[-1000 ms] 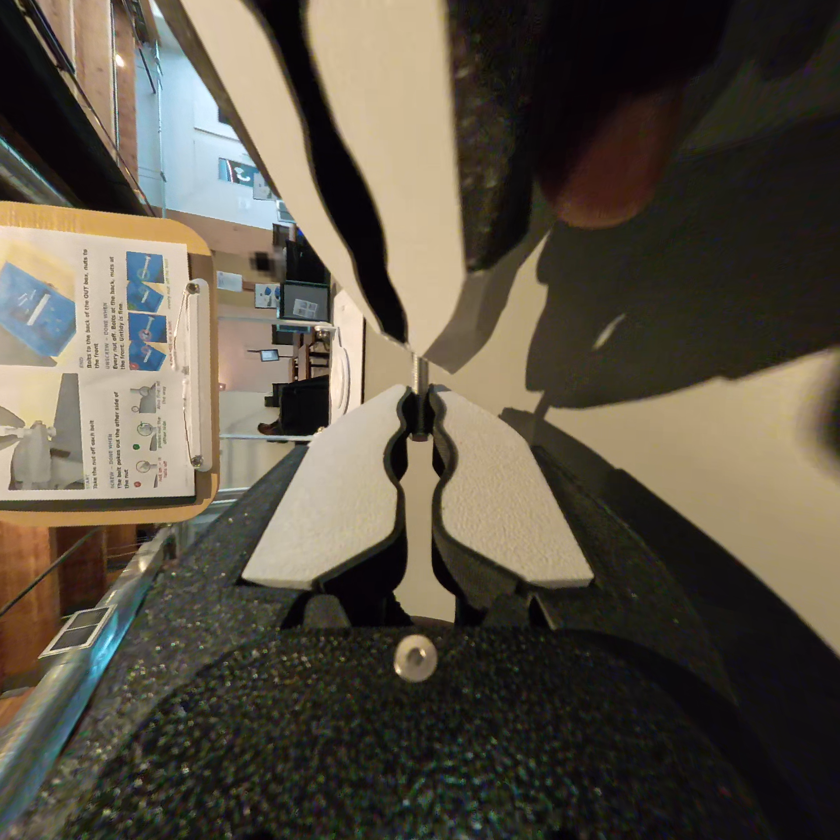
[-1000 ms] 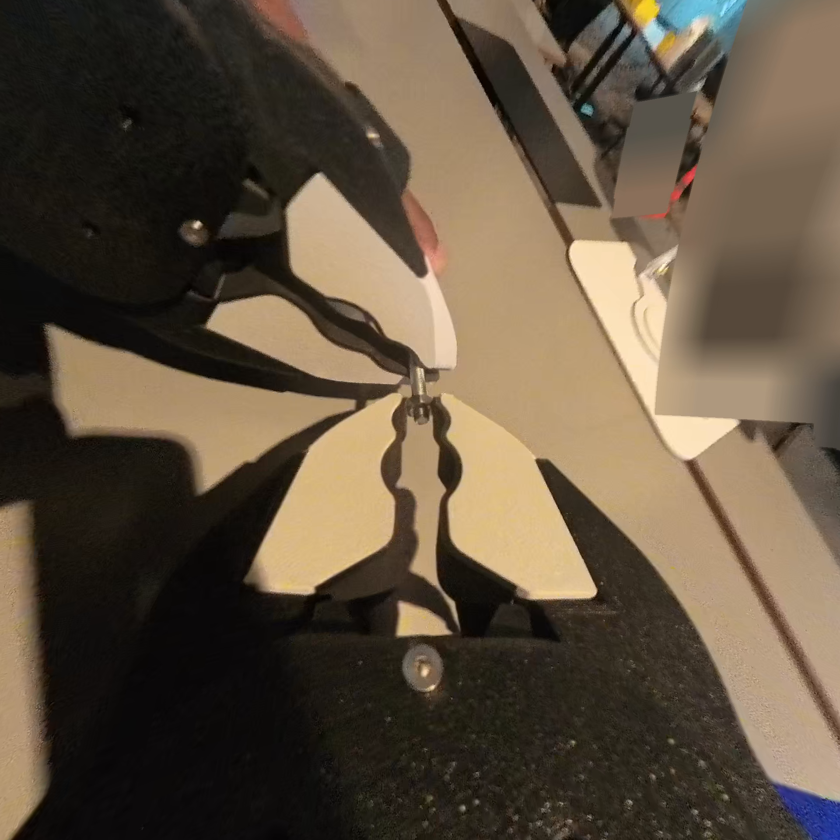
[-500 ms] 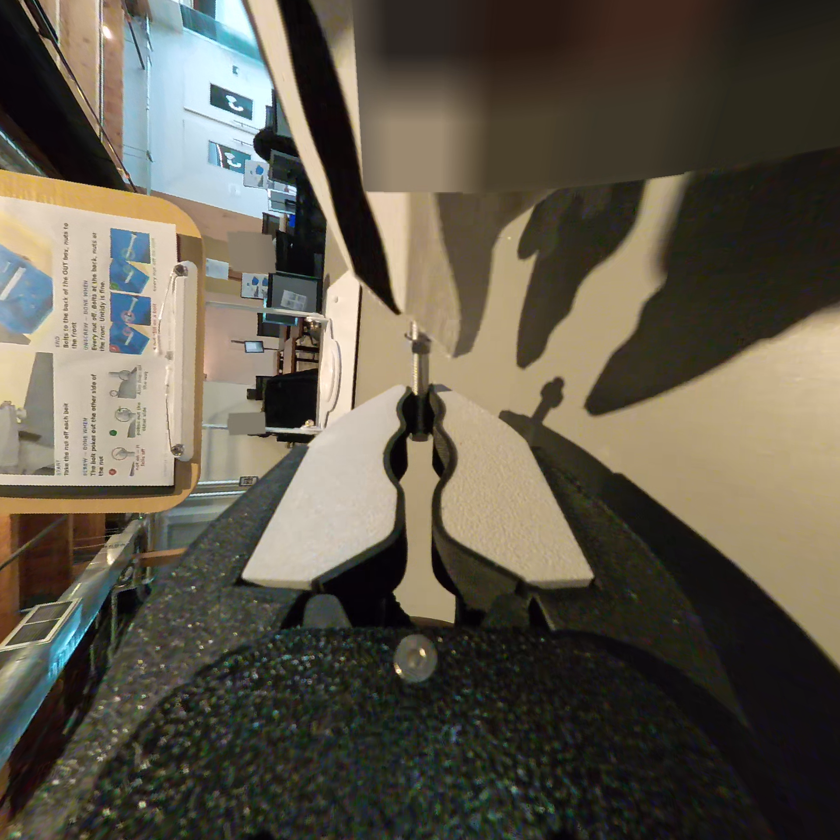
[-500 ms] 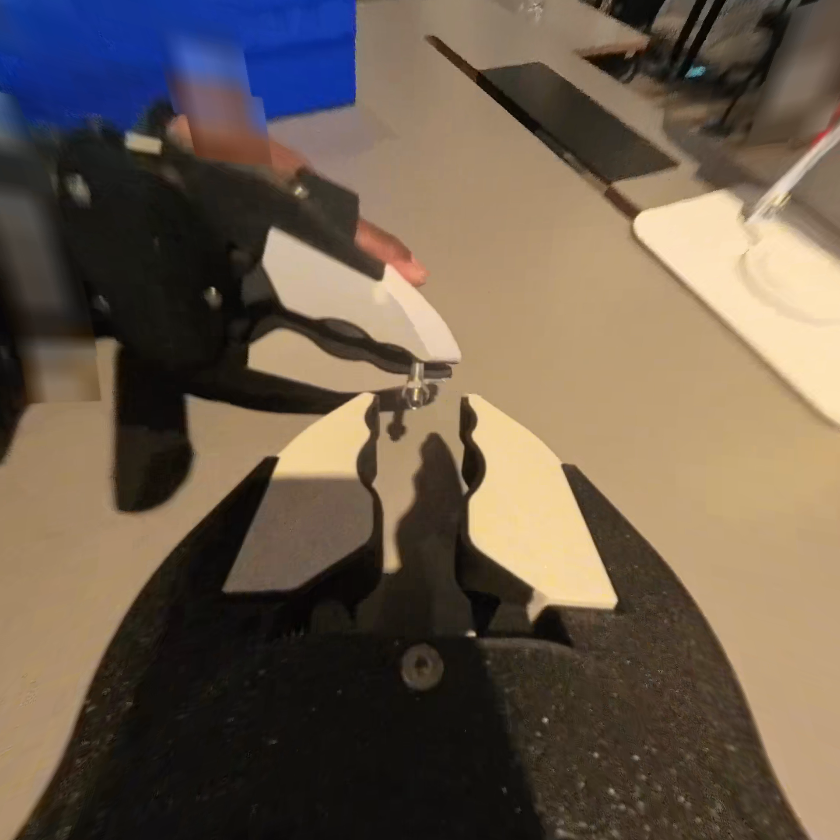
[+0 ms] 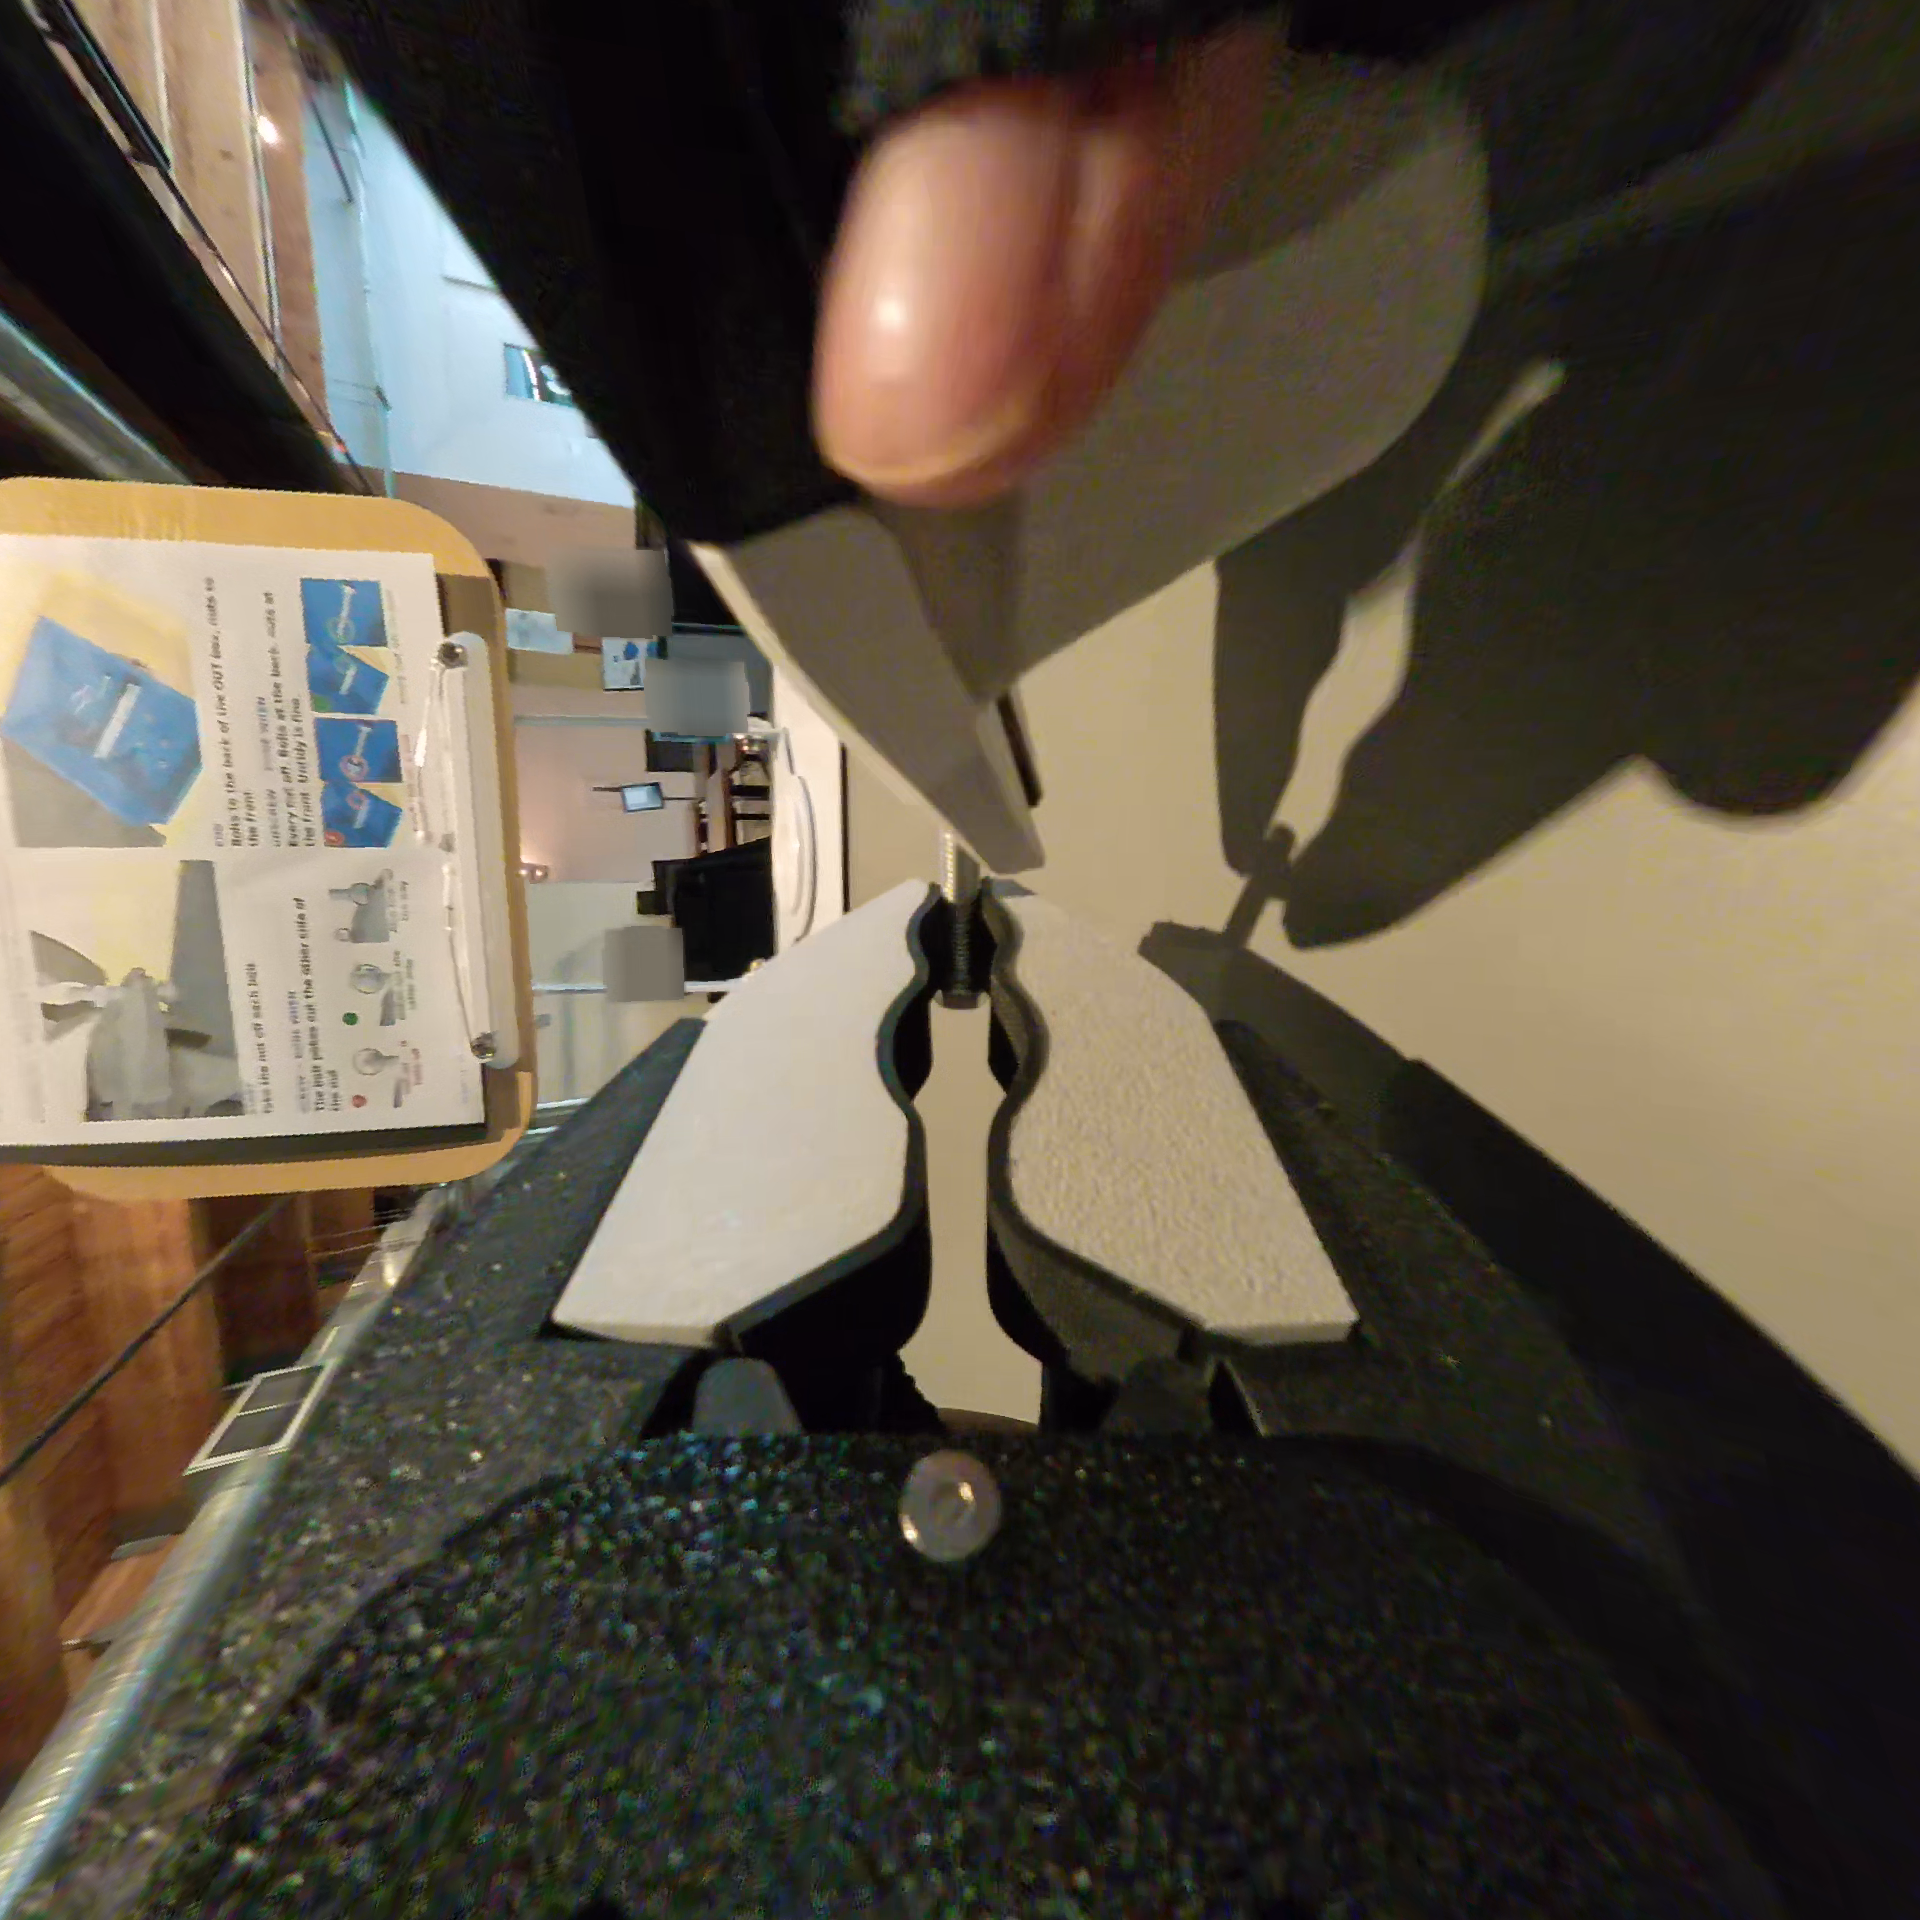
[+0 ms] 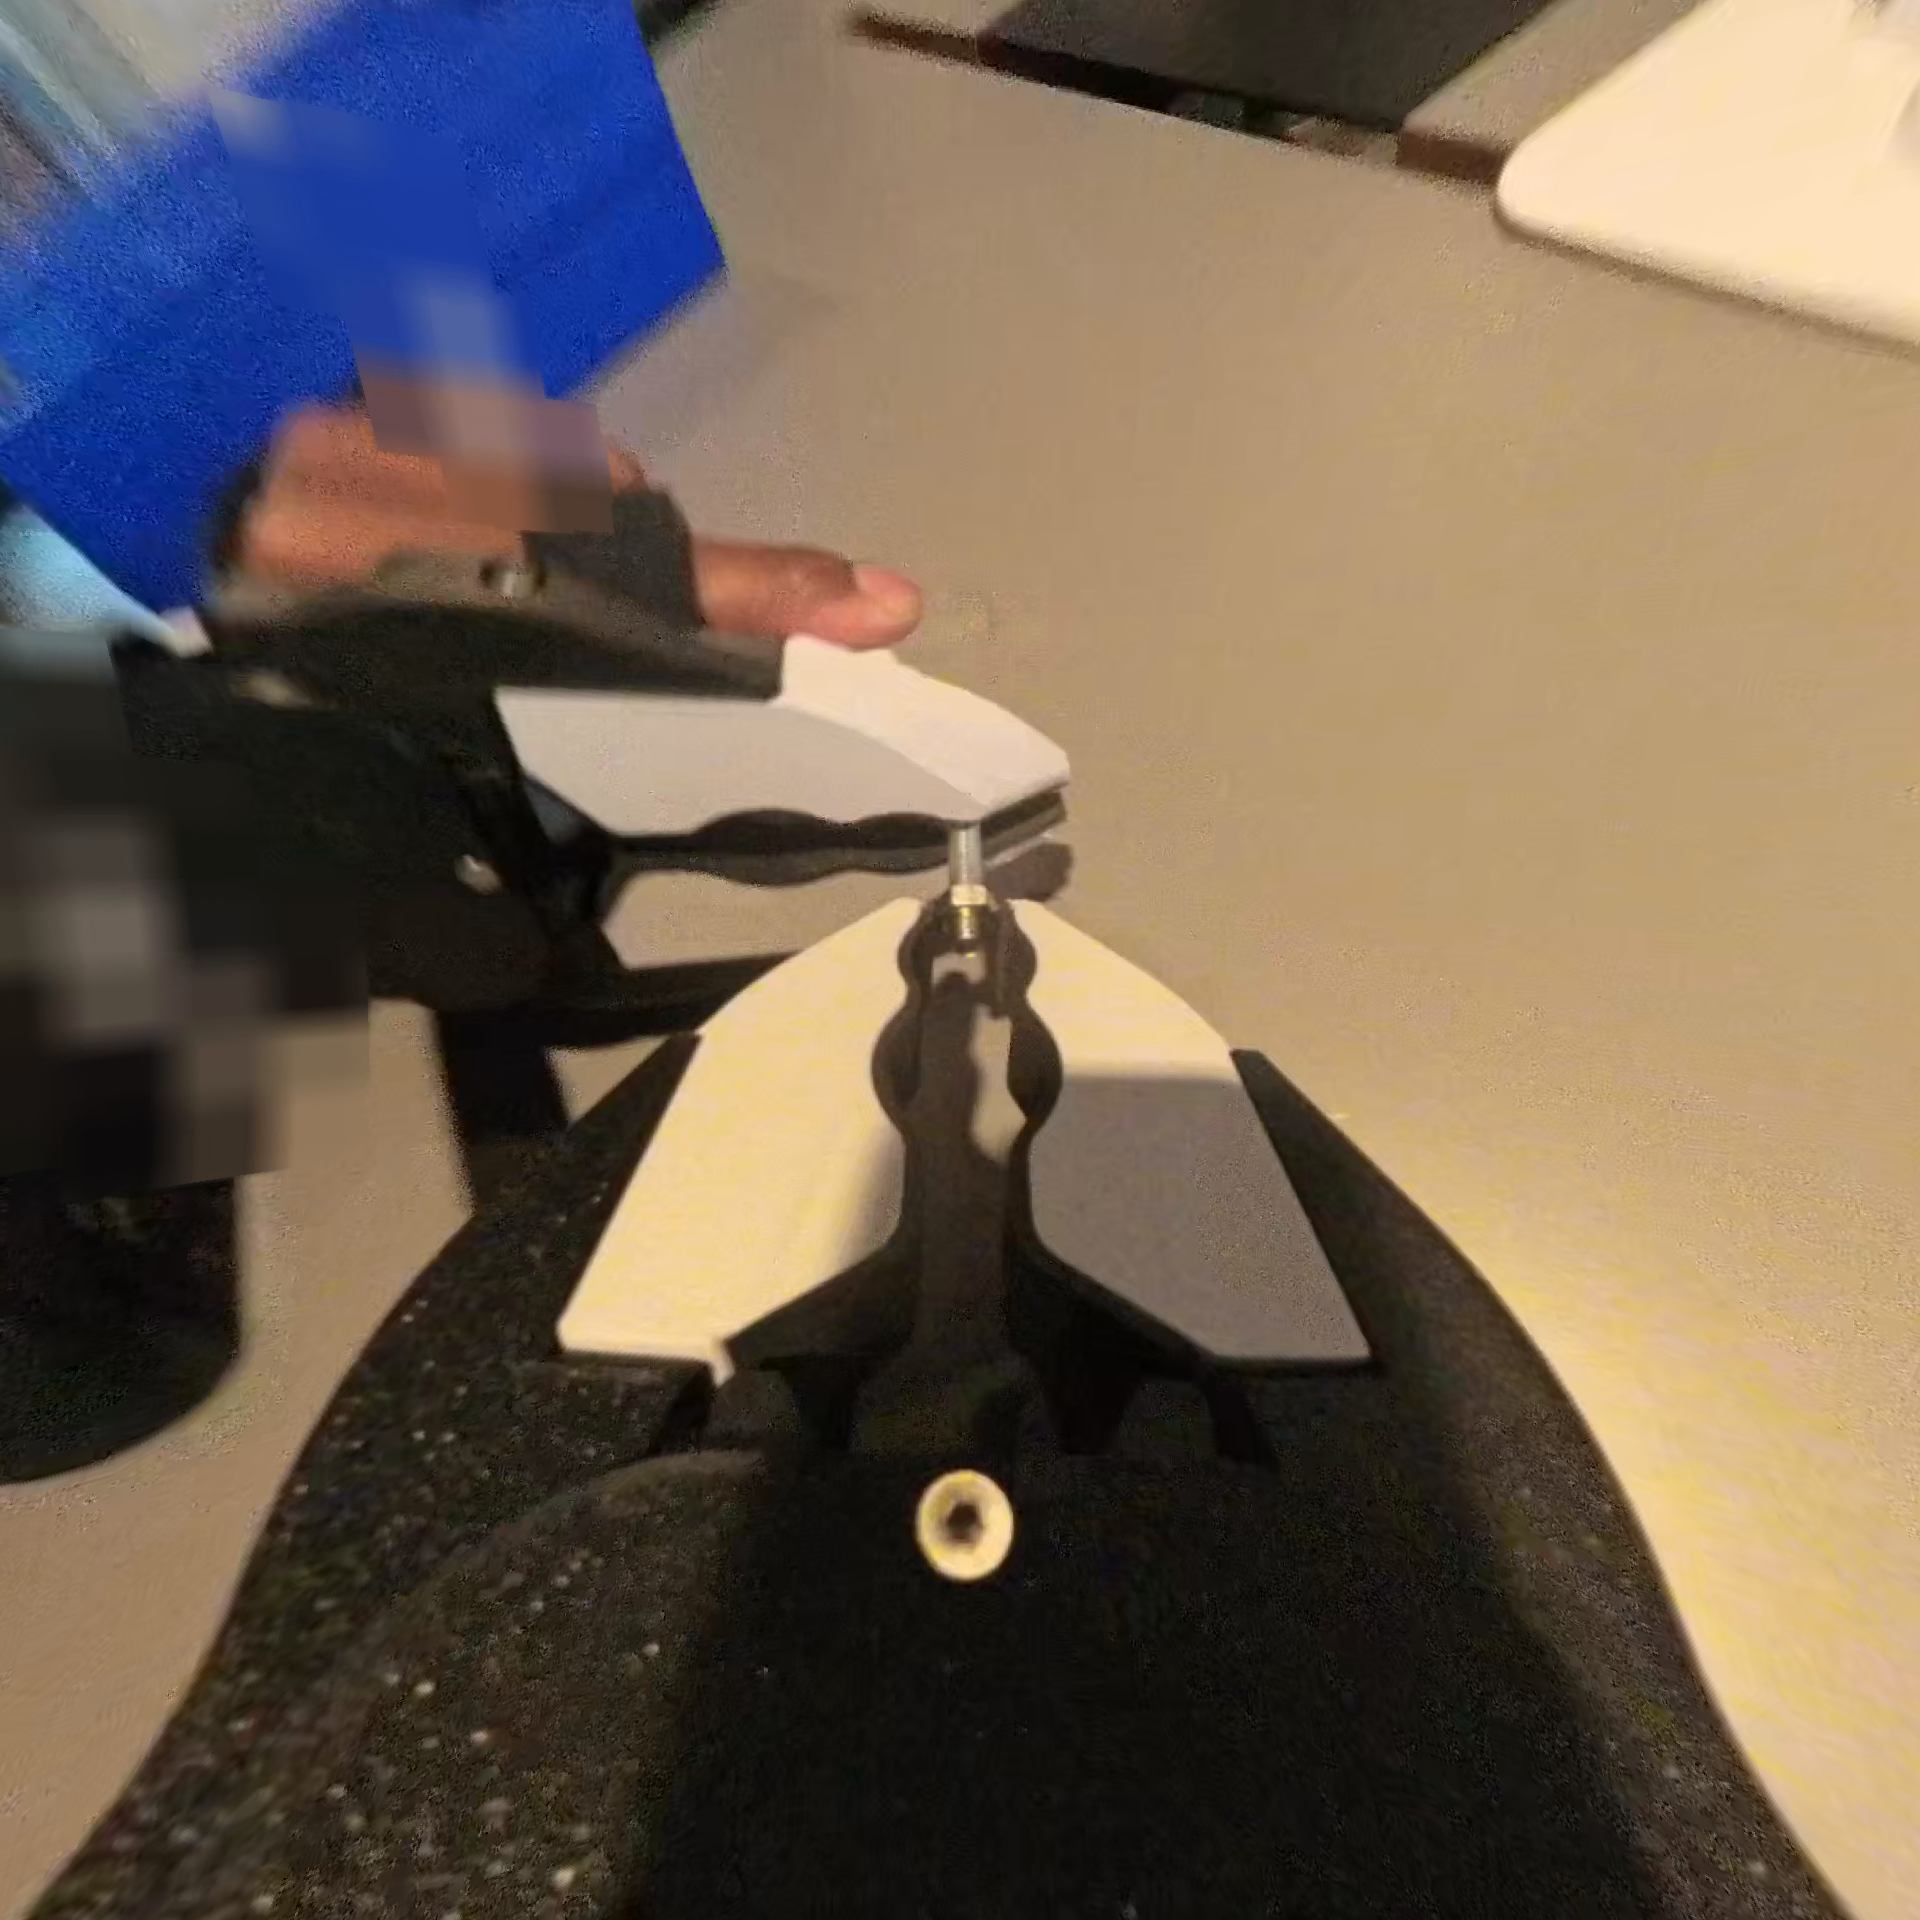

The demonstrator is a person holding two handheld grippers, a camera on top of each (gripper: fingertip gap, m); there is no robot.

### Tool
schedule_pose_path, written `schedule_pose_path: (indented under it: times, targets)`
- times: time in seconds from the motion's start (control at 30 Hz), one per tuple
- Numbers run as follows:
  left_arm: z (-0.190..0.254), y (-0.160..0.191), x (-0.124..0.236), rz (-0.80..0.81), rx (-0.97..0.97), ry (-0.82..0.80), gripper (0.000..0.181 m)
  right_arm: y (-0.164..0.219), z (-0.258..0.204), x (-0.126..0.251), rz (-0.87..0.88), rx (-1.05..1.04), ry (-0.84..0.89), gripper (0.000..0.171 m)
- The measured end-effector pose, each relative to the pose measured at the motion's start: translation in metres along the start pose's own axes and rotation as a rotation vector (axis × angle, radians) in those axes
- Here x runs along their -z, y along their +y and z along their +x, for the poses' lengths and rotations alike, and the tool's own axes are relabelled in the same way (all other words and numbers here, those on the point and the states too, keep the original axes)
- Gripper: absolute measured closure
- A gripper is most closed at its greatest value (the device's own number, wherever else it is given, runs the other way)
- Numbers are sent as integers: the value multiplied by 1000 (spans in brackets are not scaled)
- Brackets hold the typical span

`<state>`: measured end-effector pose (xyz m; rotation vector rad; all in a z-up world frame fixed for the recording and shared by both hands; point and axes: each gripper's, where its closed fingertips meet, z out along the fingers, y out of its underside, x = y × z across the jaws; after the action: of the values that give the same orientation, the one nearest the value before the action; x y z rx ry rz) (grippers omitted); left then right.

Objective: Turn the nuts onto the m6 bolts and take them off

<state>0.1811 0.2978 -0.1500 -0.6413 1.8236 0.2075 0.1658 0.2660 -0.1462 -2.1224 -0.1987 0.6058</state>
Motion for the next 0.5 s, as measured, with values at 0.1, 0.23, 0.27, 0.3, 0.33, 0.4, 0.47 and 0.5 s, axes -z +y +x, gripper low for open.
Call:
schedule_pose_path:
  times: [0.1, 0.23, 0.27, 0.3, 0.33, 0.4, 0.47, 0.5]
  targets:
    - [-3, -2, 1, 5, 30, -7, 176, -2, -5, 3, 34, -168, -169, 155]
    - [-7, 4, 0, -22, 86, -19, 176, -5, 2, 8, 13, 25, -122, 119]
    - [-9, 7, 0, -30, 113, -22, 176, -7, 5, 11, 19, 121, -84, 115]
    - [-10, 10, -1, -38, 147, -25, 176, -10, 7, 13, 36, 216, -47, 112]
    - [-12, 11, -1, -36, 188, -24, 176, -13, 8, 16, 60, 305, -18, 111]
    - [-12, 13, -1, -16, 292, -7, 176, -16, 7, 18, 108, 437, 22, 112]
    - [-11, 12, -1, 16, 416, 30, 176, -18, 7, 17, 150, 513, 49, 112]
    - [-11, 10, 0, 35, 482, 52, 176, -18, 6, 17, 175, 538, 52, 112]
